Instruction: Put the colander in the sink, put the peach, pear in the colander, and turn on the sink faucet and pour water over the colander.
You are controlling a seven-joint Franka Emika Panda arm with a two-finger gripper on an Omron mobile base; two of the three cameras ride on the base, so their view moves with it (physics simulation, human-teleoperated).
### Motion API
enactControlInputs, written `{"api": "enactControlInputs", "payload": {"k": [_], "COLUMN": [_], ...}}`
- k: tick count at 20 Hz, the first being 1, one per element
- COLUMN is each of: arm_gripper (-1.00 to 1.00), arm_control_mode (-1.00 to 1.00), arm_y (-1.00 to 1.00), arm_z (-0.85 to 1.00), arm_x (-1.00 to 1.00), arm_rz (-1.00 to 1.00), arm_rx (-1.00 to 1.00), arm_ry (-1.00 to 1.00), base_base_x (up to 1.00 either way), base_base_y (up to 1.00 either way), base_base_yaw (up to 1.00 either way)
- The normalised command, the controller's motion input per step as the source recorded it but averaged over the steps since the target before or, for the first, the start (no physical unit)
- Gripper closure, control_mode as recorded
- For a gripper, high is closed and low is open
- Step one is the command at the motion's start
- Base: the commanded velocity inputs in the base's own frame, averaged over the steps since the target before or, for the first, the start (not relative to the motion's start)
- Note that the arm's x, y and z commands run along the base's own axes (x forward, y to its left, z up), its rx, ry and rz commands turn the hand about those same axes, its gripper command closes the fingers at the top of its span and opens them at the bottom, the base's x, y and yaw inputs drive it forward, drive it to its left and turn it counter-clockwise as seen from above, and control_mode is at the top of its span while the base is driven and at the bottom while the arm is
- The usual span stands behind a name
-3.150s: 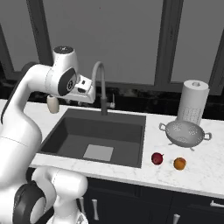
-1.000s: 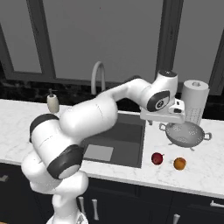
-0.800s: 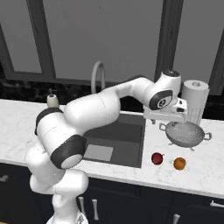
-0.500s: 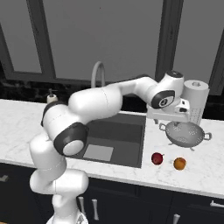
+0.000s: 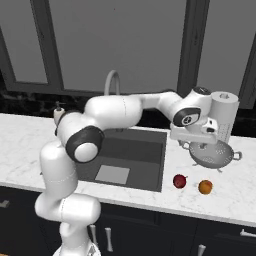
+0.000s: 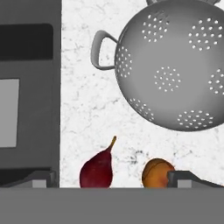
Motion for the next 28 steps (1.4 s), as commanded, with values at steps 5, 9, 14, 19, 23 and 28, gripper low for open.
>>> {"api": "enactControlInputs", "payload": {"k": [5, 9, 14, 19, 23, 28], "arm_gripper": [-1.00, -1.00, -1.00, -1.00, -1.00, -1.00], "arm_control_mode": [-1.00, -1.00, -1.00, -1.00, -1.00, -1.00], "arm_y": [0.07, 0.06, 0.00, 0.00, -0.02, -0.15], "arm_z": [-0.31, -0.34, -0.40, -0.37, -0.21, -0.09], "arm_x": [0.15, 0.16, 0.22, 0.27, 0.27, 0.22], "arm_rz": [0.00, 0.00, 0.00, 0.00, 0.00, 0.00], "arm_rx": [-0.04, -0.04, -0.03, -0.02, 0.00, 0.00], "arm_ry": [0.00, 0.00, 0.00, 0.00, 0.00, 0.00], "base_base_x": [0.00, 0.00, 0.00, 0.00, 0.00, 0.00], "base_base_y": [0.00, 0.00, 0.00, 0.00, 0.00, 0.00], "base_base_yaw": [0.00, 0.00, 0.00, 0.00, 0.00, 0.00]}}
